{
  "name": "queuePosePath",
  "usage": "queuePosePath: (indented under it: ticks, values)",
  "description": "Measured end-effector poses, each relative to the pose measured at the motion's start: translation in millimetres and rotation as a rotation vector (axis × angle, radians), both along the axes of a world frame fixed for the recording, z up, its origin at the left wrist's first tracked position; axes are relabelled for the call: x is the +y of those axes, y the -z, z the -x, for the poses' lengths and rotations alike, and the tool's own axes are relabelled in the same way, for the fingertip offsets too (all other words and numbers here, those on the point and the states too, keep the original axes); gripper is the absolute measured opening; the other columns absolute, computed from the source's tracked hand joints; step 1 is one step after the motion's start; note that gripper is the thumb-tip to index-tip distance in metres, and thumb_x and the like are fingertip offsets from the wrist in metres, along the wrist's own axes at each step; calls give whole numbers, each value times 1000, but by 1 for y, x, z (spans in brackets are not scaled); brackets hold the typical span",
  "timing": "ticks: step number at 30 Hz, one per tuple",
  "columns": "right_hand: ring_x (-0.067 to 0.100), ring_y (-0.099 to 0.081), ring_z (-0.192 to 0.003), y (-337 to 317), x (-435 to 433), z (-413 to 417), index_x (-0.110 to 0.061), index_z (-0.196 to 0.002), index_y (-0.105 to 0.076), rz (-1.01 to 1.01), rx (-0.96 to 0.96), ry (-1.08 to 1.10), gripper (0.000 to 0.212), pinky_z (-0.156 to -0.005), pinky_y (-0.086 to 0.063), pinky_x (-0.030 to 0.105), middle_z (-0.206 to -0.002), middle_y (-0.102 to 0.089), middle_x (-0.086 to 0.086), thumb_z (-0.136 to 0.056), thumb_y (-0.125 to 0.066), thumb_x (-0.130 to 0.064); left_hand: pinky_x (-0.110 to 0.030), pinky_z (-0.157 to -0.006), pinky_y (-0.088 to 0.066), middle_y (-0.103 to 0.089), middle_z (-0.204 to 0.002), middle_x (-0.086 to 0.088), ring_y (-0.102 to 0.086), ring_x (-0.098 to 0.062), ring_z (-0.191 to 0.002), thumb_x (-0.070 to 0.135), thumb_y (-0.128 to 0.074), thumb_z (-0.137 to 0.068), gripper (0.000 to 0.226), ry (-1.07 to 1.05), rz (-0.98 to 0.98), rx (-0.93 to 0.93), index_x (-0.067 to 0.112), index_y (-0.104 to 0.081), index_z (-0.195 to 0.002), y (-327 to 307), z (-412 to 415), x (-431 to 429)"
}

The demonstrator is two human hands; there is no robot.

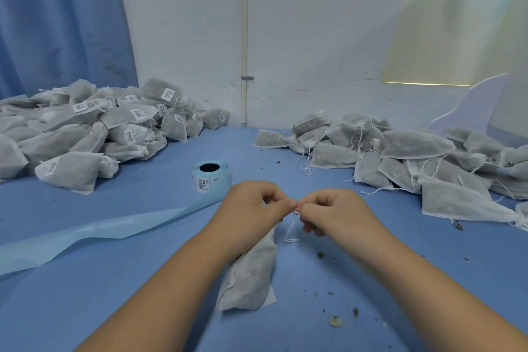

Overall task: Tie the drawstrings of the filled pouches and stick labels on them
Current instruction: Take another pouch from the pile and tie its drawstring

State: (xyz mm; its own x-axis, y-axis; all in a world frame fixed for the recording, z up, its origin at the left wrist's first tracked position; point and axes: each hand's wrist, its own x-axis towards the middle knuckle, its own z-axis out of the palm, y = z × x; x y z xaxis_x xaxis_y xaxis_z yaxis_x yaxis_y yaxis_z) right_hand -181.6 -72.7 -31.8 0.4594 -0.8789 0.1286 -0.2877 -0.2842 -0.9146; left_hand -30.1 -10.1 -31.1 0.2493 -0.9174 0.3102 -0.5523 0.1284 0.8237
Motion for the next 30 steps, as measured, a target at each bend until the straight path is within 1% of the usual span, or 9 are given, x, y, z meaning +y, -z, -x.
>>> queuePosePath:
  ticks: [4,7,11,14,16,18,21,26,30]
  values:
    - [9,-59,-55,-1,0,2,-13,-66,-71,-160,-86,-66,14,-58,-45,25,-60,-62,-1,-78,-65,-14,-9,-56,-40,-66,-63,13,-52,4,-55,31,-73,-84,17,7,24,-22,23,-74,-69,0,0,0]
    - [12,-58,-57,-1,1,3,-14,-66,-71,-203,-119,-86,14,-59,-44,27,-61,-61,0,-79,-66,-14,-9,-57,-42,-66,-62,12,-53,4,-56,30,-72,-85,18,11,25,13,22,-74,-69,1,0,0]
    - [11,-59,-57,-3,2,2,-10,-72,-71,-184,-126,-88,11,-60,-44,28,-60,-61,-1,-81,-67,-16,-16,-59,-43,-62,-57,12,-52,1,-51,29,-70,-87,23,19,-25,144,20,-72,-66,-3,1,0]
    - [11,-57,-56,-6,5,2,-13,-67,-69,-177,-137,-99,13,-61,-44,27,-59,-61,0,-80,-68,-17,-27,-62,-42,-57,-53,12,-49,-7,-50,31,-68,-88,35,32,-88,253,26,-67,-54,-7,1,2]
    - [10,-57,-55,-7,6,2,-13,-66,-68,-151,-132,-101,15,-61,-44,27,-58,-61,0,-80,-67,-16,-28,-60,-40,-52,-48,11,-47,-11,-48,31,-66,-90,40,62,-130,311,26,-64,-50,-8,2,3]
    - [9,-57,-54,-7,7,2,-12,-66,-68,-116,-113,-96,15,-61,-45,27,-58,-61,0,-80,-66,-15,-27,-56,-40,-53,-53,7,-45,-13,-45,28,-65,-91,40,108,-157,404,24,-64,-52,-9,3,4]
    - [9,-57,-55,-8,7,2,-14,-64,-69,-84,-79,-95,15,-60,-44,25,-58,-62,0,-79,-66,-15,-24,-50,-39,-54,-62,-1,-43,-13,-43,24,-64,-92,28,160,-180,521,15,-67,-65,-9,4,4]
    - [3,-59,-53,-6,6,1,-15,-65,-69,-17,-33,-58,13,-57,-44,22,-58,-62,-6,-77,-67,-17,-25,-52,-37,-53,-59,1,-43,-13,-43,25,-65,-90,35,133,-210,519,21,-67,-56,-7,2,2]
    - [2,-58,-52,-4,6,0,-19,-64,-69,27,-24,12,12,-56,-44,22,-56,-63,-8,-75,-69,-24,-26,-53,-37,-51,-63,-4,-43,-14,-44,26,-66,-90,31,142,-222,524,15,-63,-62,-3,2,1]
